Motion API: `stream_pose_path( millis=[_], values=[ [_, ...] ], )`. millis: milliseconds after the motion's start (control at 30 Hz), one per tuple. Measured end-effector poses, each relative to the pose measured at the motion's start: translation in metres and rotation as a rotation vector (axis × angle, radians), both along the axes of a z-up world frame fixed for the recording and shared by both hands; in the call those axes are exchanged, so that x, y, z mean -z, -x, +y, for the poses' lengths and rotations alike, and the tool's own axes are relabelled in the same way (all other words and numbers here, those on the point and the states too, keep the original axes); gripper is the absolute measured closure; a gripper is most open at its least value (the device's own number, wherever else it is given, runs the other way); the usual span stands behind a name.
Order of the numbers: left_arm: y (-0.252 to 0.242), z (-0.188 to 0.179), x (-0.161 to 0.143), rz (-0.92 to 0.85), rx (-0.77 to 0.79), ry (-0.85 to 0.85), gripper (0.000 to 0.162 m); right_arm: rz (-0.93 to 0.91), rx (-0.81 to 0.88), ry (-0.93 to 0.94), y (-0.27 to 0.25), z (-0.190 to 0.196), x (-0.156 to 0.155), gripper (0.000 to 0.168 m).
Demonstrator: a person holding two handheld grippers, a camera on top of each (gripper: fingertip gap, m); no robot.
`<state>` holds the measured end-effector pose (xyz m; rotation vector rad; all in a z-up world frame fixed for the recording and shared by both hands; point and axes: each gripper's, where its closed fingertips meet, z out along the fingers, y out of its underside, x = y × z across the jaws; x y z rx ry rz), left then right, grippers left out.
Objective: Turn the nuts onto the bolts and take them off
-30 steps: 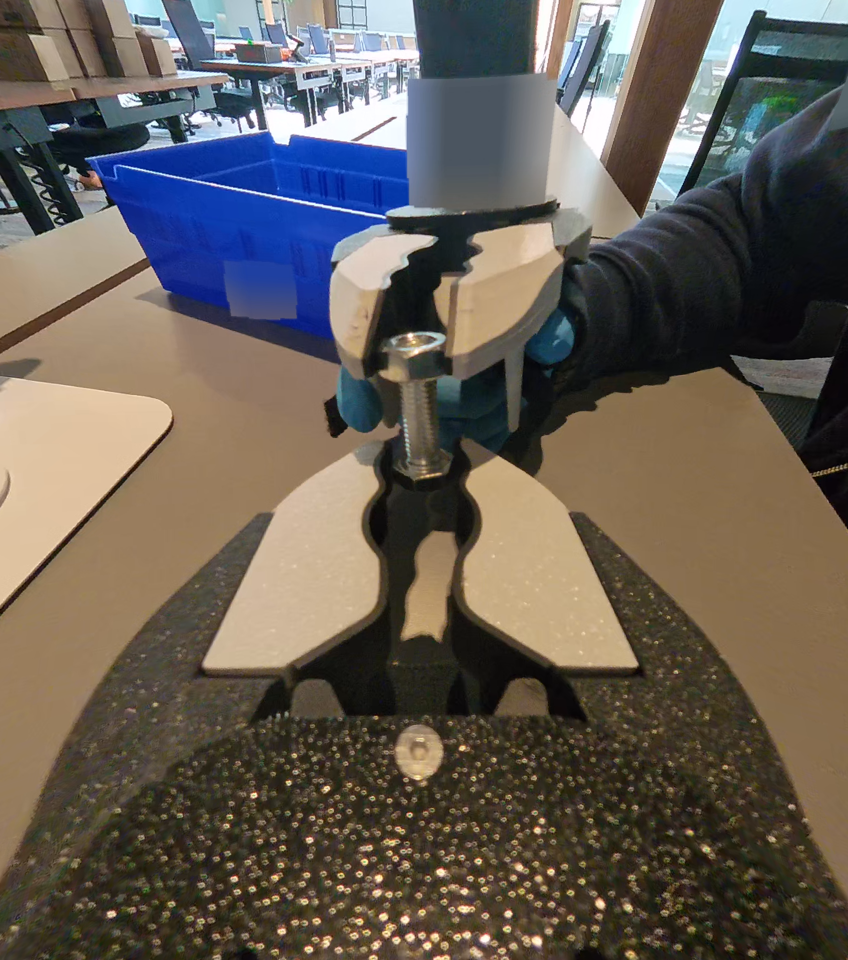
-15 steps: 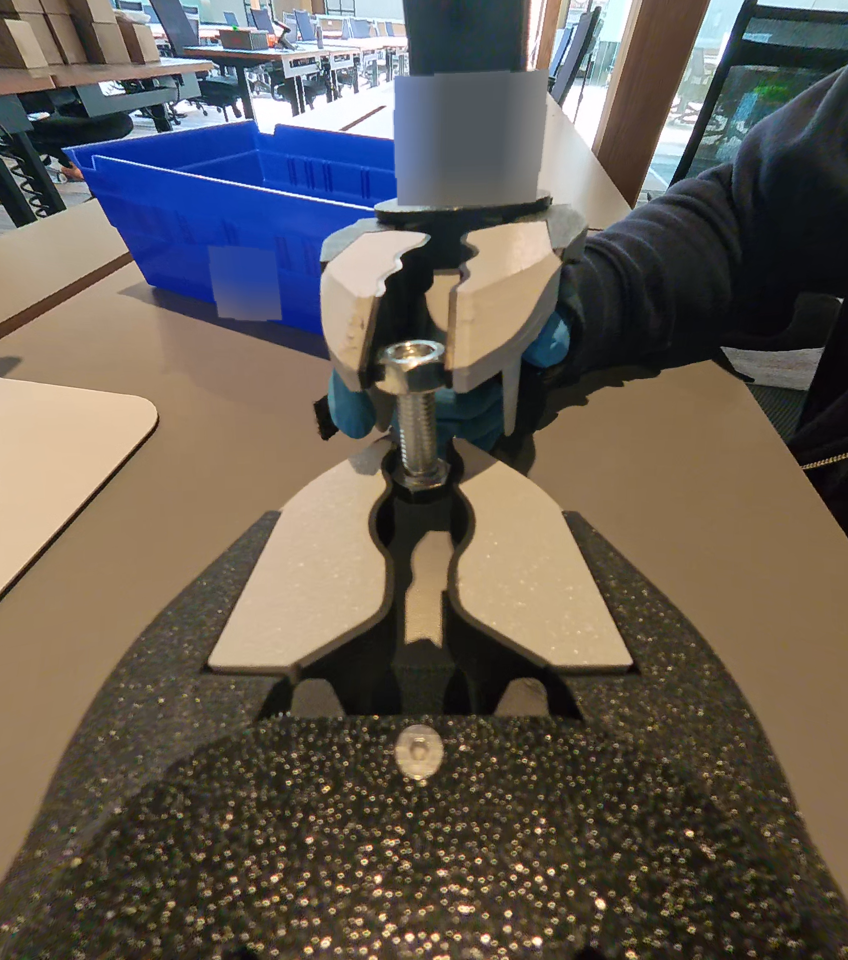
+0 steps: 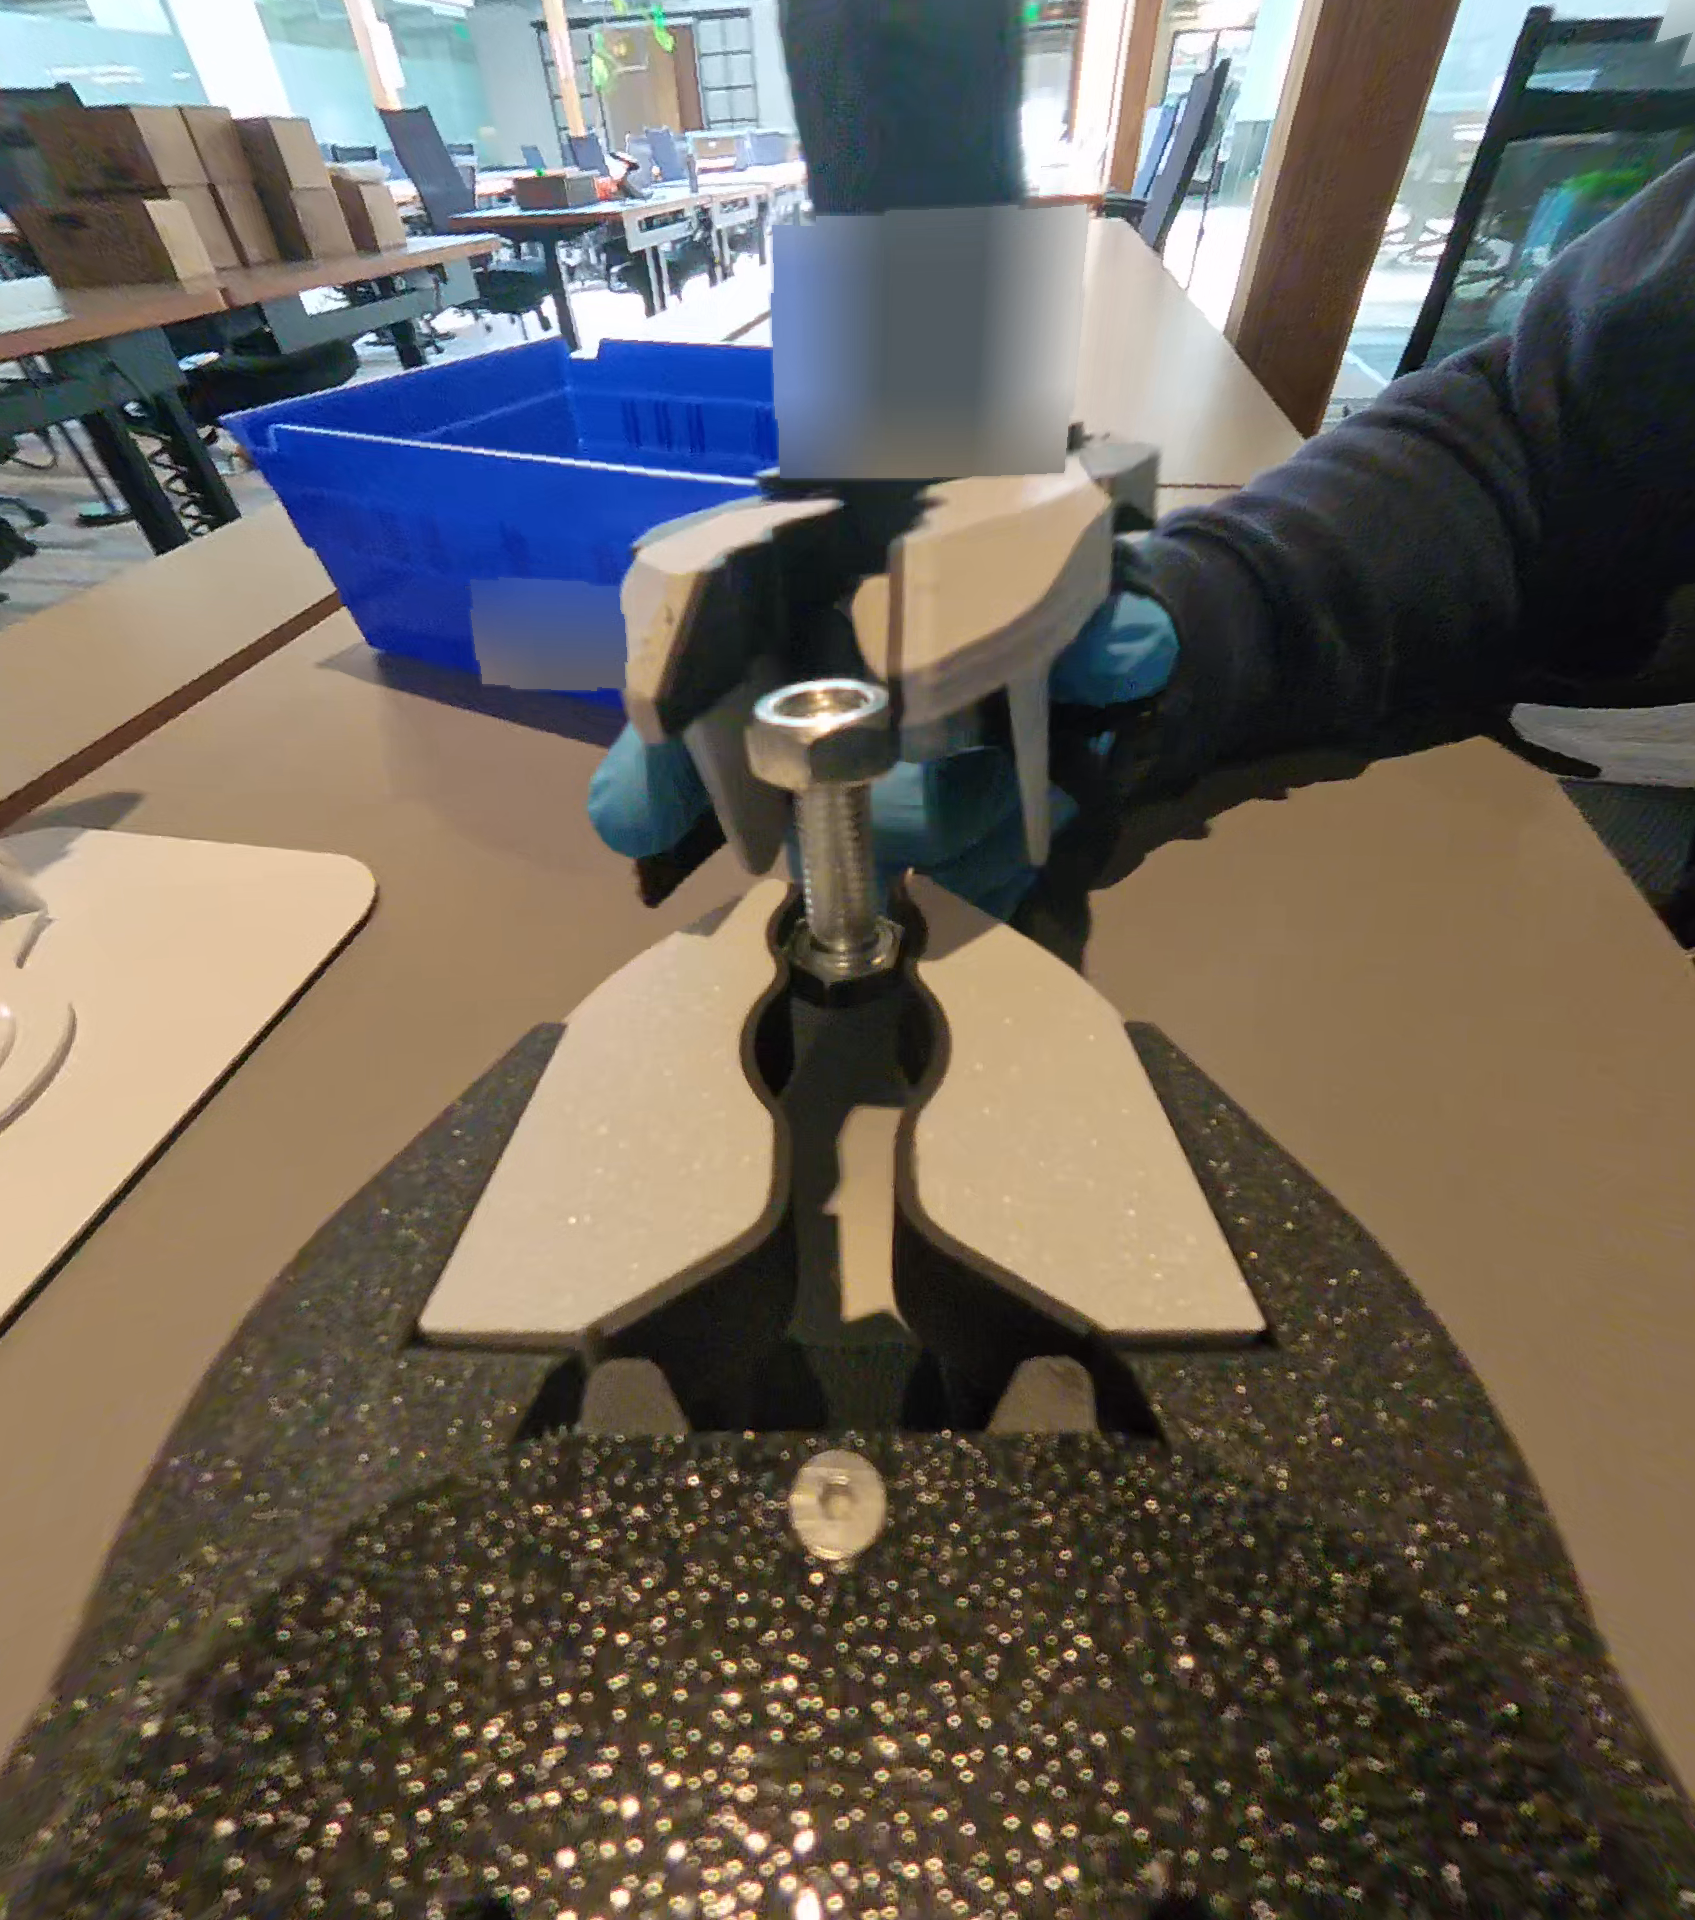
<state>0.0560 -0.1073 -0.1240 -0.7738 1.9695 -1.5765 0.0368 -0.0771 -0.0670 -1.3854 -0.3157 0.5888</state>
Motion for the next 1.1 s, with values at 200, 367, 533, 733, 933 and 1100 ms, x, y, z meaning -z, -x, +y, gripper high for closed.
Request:
stream_pose_path(
  millis=[200, 367, 533, 733, 933, 1100],
  values=[
    [0.011, -0.012, -0.012, 0.035, 0.100, 0.144, 0.147, 0.053, -0.113, -0.008, 0.007, -0.007, -0.010, 0.144],
    [0.017, -0.017, -0.025, 0.051, 0.128, 0.242, 0.147, 0.023, -0.073, -0.018, 0.011, -0.007, -0.017, 0.145],
    [0.027, -0.022, -0.042, 0.005, -0.035, 0.165, 0.147, -0.060, 0.069, -0.061, 0.019, -0.019, -0.040, 0.145],
    [0.073, -0.030, -0.051, -0.126, -0.236, 0.206, 0.147, -0.200, 0.205, -0.093, 0.063, -0.048, -0.046, 0.146],
    [0.109, -0.056, -0.028, -0.156, -0.208, 0.144, 0.147, -0.158, 0.142, -0.108, 0.111, -0.070, -0.031, 0.148],
    [0.118, -0.070, -0.029, -0.195, -0.174, 0.116, 0.147, -0.163, 0.098, -0.104, 0.124, -0.077, -0.025, 0.148]
  ],
)
